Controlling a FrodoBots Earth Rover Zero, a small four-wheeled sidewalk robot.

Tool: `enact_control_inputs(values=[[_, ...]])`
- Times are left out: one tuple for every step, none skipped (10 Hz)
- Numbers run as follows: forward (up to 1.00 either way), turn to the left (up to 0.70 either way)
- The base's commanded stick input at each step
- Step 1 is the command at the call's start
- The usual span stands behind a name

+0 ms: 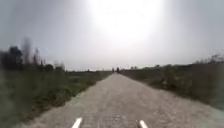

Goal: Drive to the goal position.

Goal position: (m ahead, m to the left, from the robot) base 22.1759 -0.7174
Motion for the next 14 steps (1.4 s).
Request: enact_control_inputs(values=[[0.70,0.00],[0.70,0.00],[0.70,0.00],[0.70,0.00],[0.70,0.00],[0.70,0.00],[0.70,0.00],[0.70,0.00],[0.70,0.00],[0.70,0.00],[0.70,0.00],[0.70,0.00],[0.70,0.00],[0.70,0.00]])
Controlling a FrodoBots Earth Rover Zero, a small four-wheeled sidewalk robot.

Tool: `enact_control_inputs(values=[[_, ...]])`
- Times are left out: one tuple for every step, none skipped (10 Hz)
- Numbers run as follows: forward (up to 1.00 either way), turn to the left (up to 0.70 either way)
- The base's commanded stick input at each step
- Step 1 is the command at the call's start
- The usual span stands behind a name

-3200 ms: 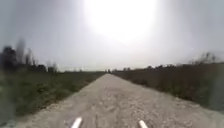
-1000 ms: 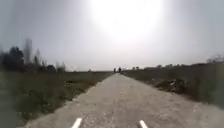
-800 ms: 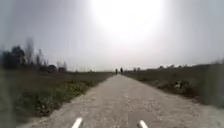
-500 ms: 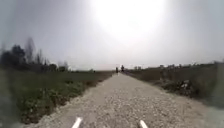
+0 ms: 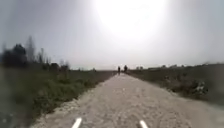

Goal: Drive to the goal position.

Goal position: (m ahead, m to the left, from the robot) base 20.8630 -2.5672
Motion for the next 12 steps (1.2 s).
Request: enact_control_inputs(values=[[0.70,0.00],[0.70,0.00],[0.70,0.00],[0.70,0.00],[0.70,0.00],[0.70,-0.29],[0.70,-0.33],[0.70,-0.35],[0.70,-0.33],[0.70,-0.24],[0.70,0.00],[0.70,0.00]])
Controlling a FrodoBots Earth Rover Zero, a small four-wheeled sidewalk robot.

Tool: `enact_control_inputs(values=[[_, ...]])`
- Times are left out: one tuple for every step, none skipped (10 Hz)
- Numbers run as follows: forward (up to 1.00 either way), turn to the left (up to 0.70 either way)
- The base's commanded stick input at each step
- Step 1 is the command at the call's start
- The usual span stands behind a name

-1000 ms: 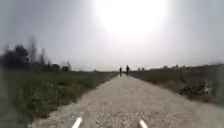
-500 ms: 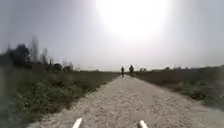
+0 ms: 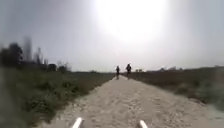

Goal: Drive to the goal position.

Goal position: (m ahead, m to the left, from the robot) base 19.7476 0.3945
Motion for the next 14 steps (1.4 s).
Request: enact_control_inputs(values=[[0.70,0.00],[0.70,0.00],[0.70,0.00],[0.70,0.00],[0.70,0.00],[0.70,0.00],[0.70,0.00],[0.70,0.00],[0.70,0.00],[0.70,0.00],[0.70,0.00],[0.70,0.00],[0.70,0.00],[0.70,0.00]])
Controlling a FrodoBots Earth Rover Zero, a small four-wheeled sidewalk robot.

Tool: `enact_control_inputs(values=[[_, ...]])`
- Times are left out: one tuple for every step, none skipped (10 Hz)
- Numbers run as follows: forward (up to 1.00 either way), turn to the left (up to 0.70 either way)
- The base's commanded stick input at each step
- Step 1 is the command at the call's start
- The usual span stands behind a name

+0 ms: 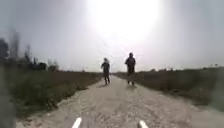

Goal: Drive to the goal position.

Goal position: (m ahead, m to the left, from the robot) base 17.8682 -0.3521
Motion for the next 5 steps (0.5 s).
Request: enact_control_inputs(values=[[0.70,0.00],[0.70,0.00],[0.70,0.02],[0.70,0.01],[0.70,0.00]])
